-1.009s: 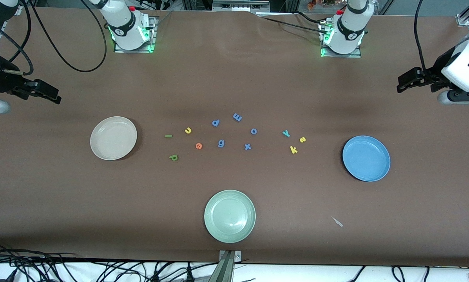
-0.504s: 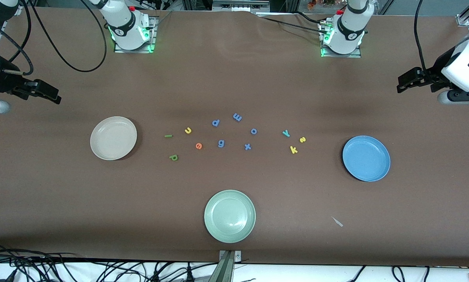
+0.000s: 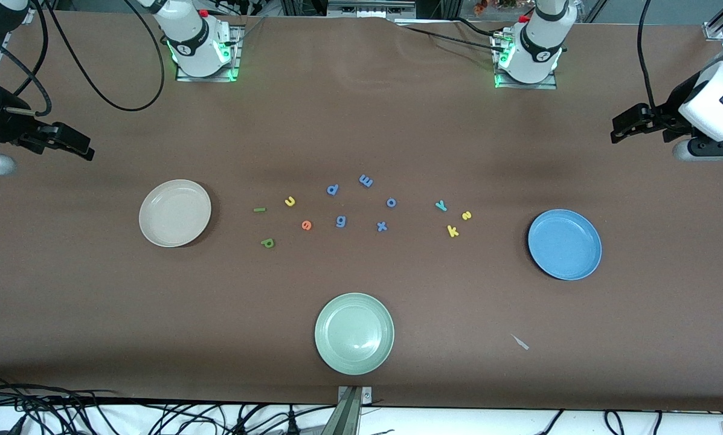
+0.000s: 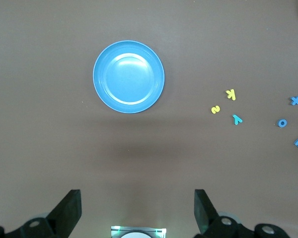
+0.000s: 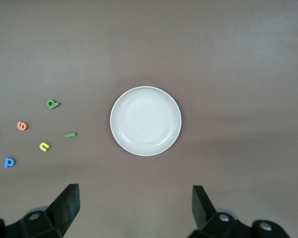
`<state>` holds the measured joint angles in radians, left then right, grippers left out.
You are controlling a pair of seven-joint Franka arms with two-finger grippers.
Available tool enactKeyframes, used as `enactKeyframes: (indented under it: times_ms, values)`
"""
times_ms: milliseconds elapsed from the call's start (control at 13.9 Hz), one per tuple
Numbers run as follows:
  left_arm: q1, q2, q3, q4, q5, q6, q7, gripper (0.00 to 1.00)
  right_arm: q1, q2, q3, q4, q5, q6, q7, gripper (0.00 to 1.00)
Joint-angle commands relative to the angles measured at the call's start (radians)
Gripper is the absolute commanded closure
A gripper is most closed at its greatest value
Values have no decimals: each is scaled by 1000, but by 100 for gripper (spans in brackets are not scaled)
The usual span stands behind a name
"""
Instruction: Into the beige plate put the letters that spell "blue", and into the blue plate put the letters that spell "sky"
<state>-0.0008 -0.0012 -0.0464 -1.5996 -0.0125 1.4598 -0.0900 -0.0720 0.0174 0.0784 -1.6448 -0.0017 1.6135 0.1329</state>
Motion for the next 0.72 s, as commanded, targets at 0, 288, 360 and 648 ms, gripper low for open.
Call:
enactKeyframes:
  times_ms: [0,288,360,648]
  values:
    - [-5,10,-6,26,8,-7,10,0,-5,-4,4,-3,8,-4,-12,0]
    - [-1,12,-4,41,14,-9,22,0,-5,-1,4,-1,6,-4,-22,0]
    - [1,12,-4,44,16,-9,22,0,-3,-1,7,-1,6,-4,-19,0]
    - [5,12,-3,44,14,-12,22,0,38,39,11,3,5,3,-4,0]
